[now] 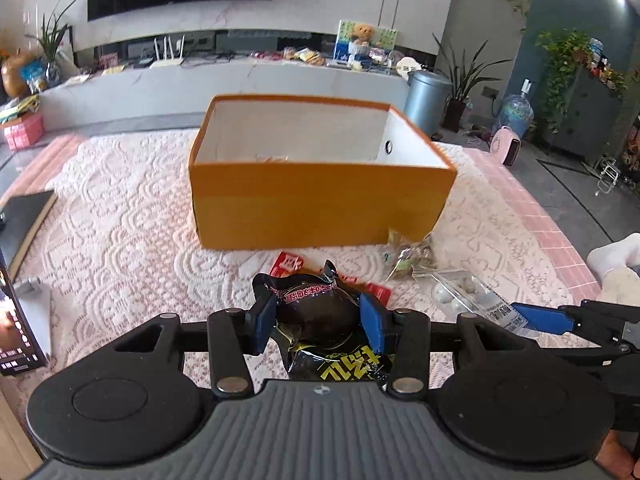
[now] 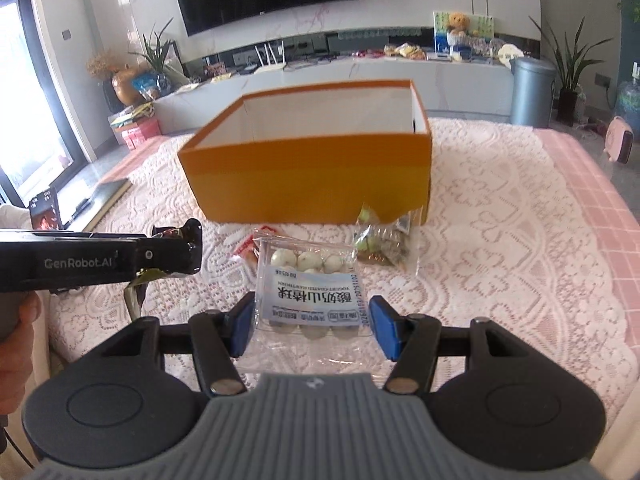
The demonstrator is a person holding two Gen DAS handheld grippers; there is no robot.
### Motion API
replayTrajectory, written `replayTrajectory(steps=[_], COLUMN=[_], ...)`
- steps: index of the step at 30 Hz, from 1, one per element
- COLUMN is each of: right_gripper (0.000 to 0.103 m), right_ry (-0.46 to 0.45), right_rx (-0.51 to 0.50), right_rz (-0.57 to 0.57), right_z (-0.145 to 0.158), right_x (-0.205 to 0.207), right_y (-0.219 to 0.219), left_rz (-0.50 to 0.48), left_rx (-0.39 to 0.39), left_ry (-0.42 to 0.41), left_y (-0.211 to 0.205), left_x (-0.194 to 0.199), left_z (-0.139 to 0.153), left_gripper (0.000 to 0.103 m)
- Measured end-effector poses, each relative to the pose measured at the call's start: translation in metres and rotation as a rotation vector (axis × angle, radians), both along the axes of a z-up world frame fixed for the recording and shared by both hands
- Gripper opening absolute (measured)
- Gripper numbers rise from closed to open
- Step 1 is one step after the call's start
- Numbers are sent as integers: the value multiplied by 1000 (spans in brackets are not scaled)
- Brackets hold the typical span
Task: Organize snacks
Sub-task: 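Carry the black-and-yellow bag with the left tool while the right tool carries the white-ball bag into the box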
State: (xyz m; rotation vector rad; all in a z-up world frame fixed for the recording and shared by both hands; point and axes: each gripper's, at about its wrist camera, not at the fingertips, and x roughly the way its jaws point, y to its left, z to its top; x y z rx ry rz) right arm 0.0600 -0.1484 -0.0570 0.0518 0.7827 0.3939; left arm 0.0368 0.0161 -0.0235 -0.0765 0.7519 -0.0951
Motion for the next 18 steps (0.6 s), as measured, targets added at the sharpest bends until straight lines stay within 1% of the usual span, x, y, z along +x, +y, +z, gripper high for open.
replayTrajectory(steps=[4, 7, 11, 15, 18], right_gripper=[58, 58, 58, 58, 58], right_ry=[-37, -78, -105, -141, -148], right_rx=[15, 14, 28, 11, 11], right_rz=[-3, -5, -7, 8, 15], right_z=[18, 34, 52, 67, 75], right_x=[-3, -1, 9, 20, 31], right_y=[-4, -7, -11, -10, -9], left_rz=[-15, -28, -48, -65, -75], left_rx=[6, 30, 56, 80, 97], left_ry=[-21, -46, -82, -109, -125], left_y=[-4, -8, -13, -17, -18], left_x=[1, 7, 14, 25, 35], left_z=[14, 26, 39, 49, 54], left_gripper=[52, 52, 52, 52, 52])
